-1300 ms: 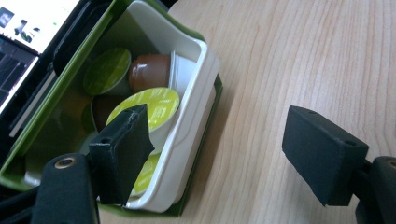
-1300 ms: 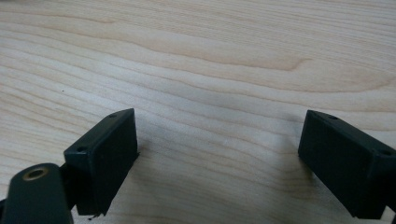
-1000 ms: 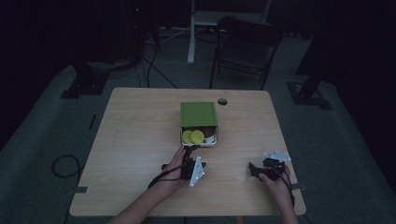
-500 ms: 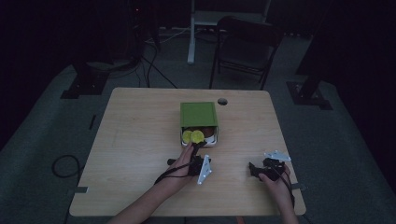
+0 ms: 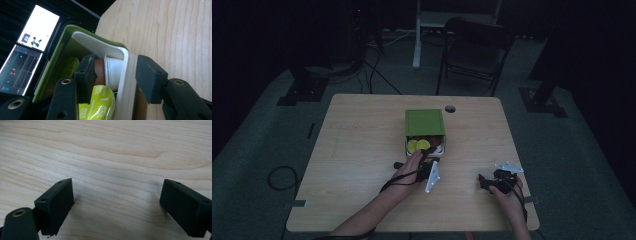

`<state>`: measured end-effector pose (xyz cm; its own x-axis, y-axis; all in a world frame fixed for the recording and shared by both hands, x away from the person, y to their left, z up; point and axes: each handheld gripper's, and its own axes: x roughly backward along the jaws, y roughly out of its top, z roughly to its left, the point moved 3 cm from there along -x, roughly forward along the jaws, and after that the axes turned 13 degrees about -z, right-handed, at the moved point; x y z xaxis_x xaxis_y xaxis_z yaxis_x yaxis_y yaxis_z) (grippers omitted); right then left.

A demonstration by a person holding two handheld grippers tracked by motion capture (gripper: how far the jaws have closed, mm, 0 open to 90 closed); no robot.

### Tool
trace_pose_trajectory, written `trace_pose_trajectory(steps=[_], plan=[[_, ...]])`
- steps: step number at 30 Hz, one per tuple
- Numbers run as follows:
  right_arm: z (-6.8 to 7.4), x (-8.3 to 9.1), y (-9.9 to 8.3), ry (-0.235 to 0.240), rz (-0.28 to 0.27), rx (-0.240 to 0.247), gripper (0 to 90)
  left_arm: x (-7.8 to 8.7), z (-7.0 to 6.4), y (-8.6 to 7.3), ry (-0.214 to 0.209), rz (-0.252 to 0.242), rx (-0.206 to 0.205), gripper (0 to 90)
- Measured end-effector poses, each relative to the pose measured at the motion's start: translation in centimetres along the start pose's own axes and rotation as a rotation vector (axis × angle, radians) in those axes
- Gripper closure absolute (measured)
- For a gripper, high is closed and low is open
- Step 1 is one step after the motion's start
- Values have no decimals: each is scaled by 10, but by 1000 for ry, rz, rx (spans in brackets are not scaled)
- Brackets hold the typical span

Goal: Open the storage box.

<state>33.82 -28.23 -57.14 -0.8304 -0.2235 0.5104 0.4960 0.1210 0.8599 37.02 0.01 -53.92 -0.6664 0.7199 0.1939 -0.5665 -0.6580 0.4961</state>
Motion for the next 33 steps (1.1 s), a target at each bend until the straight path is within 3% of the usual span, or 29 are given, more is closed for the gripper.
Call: trace_pose_trajectory(steps=[2,10,16,23,33], plan=[[0,0,0,0,0,0,114,-1,-2,-1,-8,9,-23,526],[0,0,0,0,0,0,114,-4,-11,-10,-37,54,-47,580],[0,0,0,0,0,0,114,-5,-15,-13,-28,81,-140,661],[0,0,0,0,0,1,114,-8,-15,-12,-26,109,-200,712],[0,0,0,0,0,0,114,-7,-15,-12,-41,109,-234,728]])
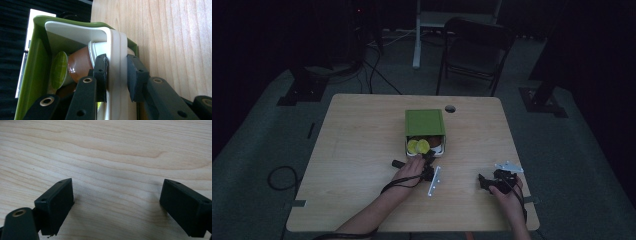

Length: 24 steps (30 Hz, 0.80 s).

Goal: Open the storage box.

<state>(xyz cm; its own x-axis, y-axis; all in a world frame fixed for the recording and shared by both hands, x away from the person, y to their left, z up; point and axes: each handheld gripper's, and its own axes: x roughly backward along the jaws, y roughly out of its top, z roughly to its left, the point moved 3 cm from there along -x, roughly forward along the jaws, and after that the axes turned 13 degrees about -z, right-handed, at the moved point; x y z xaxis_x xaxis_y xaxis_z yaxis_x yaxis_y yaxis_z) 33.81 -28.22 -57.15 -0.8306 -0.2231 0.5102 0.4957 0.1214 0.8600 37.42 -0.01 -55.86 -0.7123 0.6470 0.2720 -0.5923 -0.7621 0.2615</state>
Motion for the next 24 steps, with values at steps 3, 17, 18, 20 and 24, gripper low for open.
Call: trace_pose_trajectory(steps=[3,17,18,20,24], plan=[[0,0,0,0,0,0,114,1,-1,1,-1,2,-1,728],[0,0,0,0,0,0,114,10,-4,9,-14,5,-2,730],[0,0,0,0,0,0,114,11,-5,10,-15,6,-6,730],[0,0,0,0,0,0,115,12,-6,11,-15,4,-6,730],[0,0,0,0,0,0,114,17,-7,15,-21,6,-8,730]])
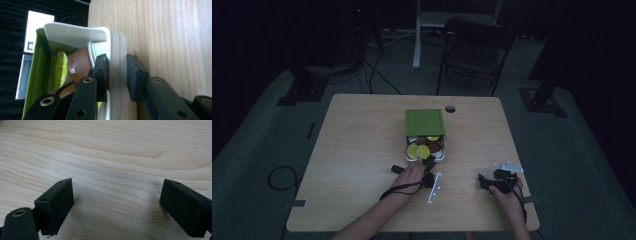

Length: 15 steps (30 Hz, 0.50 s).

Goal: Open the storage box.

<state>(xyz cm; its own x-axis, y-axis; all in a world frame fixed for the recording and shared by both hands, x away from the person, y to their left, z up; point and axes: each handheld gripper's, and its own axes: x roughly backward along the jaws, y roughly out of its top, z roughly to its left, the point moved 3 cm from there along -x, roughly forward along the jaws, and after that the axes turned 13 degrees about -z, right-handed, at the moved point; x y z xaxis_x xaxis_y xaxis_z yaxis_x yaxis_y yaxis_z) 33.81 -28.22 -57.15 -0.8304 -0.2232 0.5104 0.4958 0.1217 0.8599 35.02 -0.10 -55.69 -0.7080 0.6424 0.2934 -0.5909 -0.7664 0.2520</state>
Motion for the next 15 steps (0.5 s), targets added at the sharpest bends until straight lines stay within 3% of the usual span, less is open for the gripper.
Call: trace_pose_trajectory(steps=[15], plan=[[0,0,0,0,0,1,114,17,-9,16,-23,-8,-10,730]])
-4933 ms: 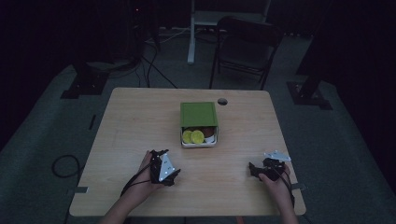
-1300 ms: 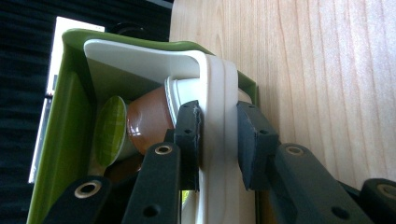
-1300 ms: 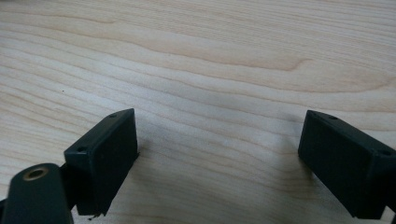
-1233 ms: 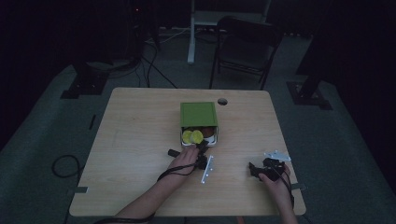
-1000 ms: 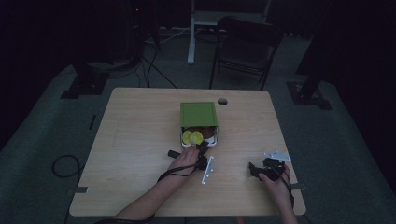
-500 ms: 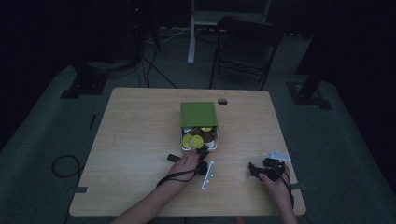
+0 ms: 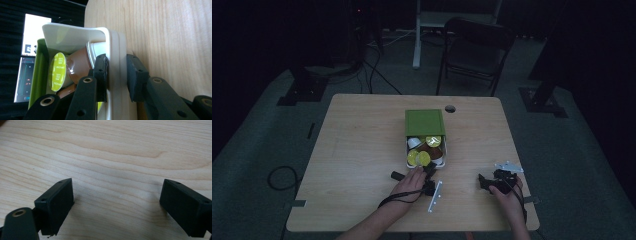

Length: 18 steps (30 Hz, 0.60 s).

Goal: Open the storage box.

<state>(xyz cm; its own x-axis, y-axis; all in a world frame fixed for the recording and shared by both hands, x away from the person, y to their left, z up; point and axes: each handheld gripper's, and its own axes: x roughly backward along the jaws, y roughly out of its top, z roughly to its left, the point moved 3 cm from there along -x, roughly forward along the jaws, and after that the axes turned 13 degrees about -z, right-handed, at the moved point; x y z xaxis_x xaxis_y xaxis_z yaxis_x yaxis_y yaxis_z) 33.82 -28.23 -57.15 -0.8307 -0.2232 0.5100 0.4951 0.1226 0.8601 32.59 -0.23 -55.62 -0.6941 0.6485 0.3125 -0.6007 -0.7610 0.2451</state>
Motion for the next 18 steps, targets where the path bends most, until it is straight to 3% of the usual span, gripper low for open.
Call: trace_pose_trajectory(steps=[11,18], plan=[[0,0,0,0,1,0,114,12,-7,11,-16,4,-8,731],[0,0,0,0,0,0,115,19,-15,17,-29,-12,10,733]])
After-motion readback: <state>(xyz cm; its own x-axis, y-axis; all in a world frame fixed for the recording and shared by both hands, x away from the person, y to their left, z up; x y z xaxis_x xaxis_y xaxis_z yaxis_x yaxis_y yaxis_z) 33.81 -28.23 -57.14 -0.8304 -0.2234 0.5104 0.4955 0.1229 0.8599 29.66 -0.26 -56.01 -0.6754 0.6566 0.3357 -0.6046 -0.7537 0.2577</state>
